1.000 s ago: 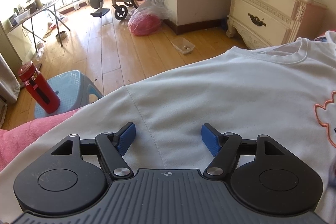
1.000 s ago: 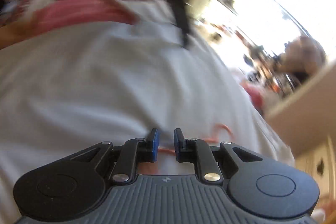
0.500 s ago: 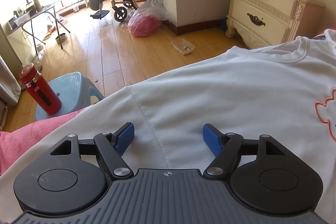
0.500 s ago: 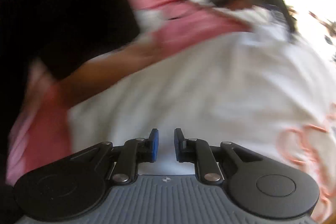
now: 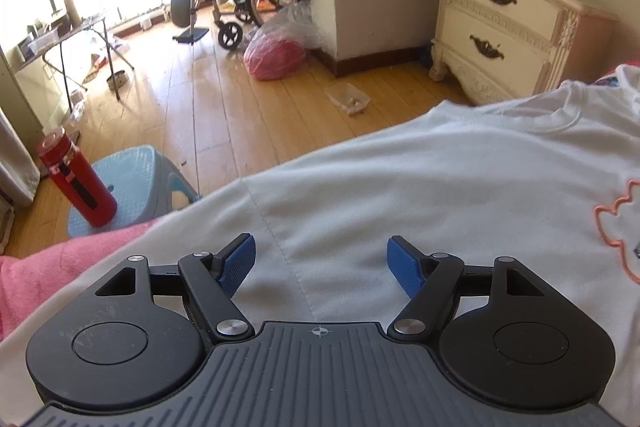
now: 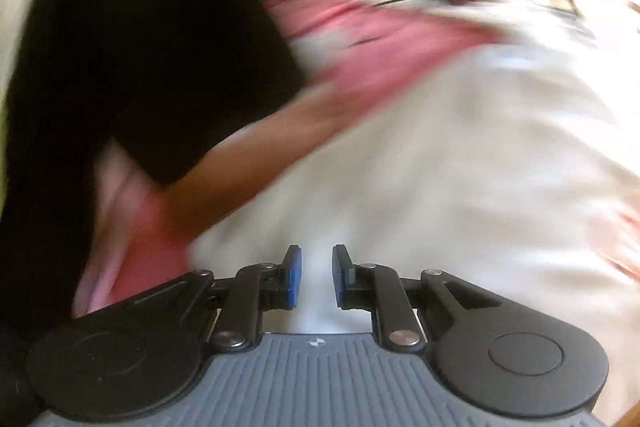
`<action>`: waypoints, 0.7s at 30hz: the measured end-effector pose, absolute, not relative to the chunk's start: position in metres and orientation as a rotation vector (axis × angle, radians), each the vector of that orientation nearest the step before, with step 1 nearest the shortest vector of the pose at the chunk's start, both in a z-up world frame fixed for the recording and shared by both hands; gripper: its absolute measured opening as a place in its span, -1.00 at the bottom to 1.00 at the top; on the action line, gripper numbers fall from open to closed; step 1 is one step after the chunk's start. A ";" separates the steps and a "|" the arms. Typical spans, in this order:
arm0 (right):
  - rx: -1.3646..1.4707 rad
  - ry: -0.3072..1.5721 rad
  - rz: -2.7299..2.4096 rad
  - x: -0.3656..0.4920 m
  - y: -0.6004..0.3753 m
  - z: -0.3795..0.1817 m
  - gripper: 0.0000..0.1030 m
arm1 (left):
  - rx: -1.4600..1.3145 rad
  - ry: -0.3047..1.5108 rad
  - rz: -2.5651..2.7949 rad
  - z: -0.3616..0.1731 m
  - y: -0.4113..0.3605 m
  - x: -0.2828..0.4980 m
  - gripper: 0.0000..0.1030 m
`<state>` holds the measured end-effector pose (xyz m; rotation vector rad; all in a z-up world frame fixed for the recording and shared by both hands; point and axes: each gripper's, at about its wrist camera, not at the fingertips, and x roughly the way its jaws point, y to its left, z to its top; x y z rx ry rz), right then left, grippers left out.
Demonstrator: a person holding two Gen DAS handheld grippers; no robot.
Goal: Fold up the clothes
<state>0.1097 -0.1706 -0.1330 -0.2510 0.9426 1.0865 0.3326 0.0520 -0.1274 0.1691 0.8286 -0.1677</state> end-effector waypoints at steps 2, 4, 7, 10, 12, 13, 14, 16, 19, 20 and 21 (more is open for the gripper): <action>-0.179 0.943 0.982 0.122 -0.184 -0.128 -0.66 | 0.180 0.815 -0.183 -0.123 0.049 0.330 0.42; -0.181 0.964 0.839 0.121 -0.213 -0.130 -0.66 | 0.183 0.814 -0.205 -0.120 0.045 0.327 0.42; -0.236 1.002 0.596 0.109 -0.268 -0.135 -0.67 | 0.175 0.824 -0.233 -0.118 0.039 0.322 0.42; -0.225 1.092 0.407 0.081 -0.316 -0.132 -0.67 | 0.165 0.839 -0.259 -0.118 0.037 0.320 0.42; -0.207 1.156 0.300 0.057 -0.347 -0.126 -0.67 | 0.185 0.849 -0.277 -0.117 0.033 0.319 0.42; -0.196 1.168 0.266 0.044 -0.359 -0.119 -0.67 | 0.195 0.854 -0.286 -0.117 0.031 0.319 0.42; -0.180 1.163 0.227 0.039 -0.364 -0.111 -0.66 | 0.205 0.859 -0.295 -0.116 0.029 0.319 0.42; -0.129 1.105 0.188 0.040 -0.365 -0.096 -0.65 | 0.244 0.873 -0.325 -0.113 0.019 0.320 0.42; -0.029 0.945 0.191 0.069 -0.360 -0.085 -0.65 | 0.336 0.895 -0.393 -0.103 -0.006 0.321 0.42; -0.004 0.910 0.184 0.083 -0.355 -0.089 -0.66 | 0.371 0.898 -0.429 -0.097 -0.017 0.319 0.42; 0.025 0.881 0.176 0.098 -0.351 -0.093 -0.66 | 0.405 0.901 -0.463 -0.091 -0.028 0.318 0.42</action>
